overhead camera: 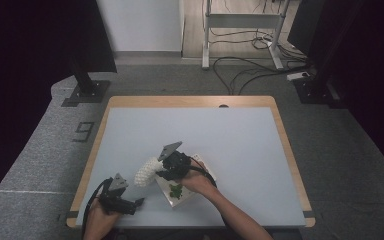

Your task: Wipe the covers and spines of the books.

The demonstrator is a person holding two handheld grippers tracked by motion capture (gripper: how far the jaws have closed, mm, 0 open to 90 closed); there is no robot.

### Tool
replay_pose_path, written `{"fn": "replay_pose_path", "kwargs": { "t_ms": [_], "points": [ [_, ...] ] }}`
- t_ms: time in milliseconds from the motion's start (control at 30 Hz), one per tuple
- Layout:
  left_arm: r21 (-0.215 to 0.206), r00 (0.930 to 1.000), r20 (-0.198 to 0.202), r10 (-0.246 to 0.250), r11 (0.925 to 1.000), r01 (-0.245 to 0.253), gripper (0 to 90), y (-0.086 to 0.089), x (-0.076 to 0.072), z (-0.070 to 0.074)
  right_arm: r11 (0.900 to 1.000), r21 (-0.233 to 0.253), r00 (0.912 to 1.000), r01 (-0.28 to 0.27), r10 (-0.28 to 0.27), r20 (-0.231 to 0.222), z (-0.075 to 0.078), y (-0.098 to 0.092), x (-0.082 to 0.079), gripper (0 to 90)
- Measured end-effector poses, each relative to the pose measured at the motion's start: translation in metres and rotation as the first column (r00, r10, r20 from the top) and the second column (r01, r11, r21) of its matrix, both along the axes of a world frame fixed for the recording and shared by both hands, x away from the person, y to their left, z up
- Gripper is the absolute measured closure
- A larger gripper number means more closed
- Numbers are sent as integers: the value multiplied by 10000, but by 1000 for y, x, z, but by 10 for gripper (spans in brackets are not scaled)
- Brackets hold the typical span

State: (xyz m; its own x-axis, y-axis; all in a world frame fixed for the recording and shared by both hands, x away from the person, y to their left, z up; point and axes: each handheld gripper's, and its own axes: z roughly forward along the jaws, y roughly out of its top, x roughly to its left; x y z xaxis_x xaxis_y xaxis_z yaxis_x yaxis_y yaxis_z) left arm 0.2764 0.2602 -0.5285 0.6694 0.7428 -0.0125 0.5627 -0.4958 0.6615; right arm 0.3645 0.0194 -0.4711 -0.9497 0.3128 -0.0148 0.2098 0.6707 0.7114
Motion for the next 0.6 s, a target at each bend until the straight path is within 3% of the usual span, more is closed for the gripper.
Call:
{"fn": "replay_pose_path", "kwargs": {
  "t_ms": [300,600],
  "points": [
    [23,10000,3,-19,10000,19,0,0,0,0,9998,70,9996,206,-207,175,7,-13,4,640],
    [21,10000,2,-15,10000,15,0,0,0,0,9974,245,9971,677,-685,323,12,-41,10,639]
  ]
}}
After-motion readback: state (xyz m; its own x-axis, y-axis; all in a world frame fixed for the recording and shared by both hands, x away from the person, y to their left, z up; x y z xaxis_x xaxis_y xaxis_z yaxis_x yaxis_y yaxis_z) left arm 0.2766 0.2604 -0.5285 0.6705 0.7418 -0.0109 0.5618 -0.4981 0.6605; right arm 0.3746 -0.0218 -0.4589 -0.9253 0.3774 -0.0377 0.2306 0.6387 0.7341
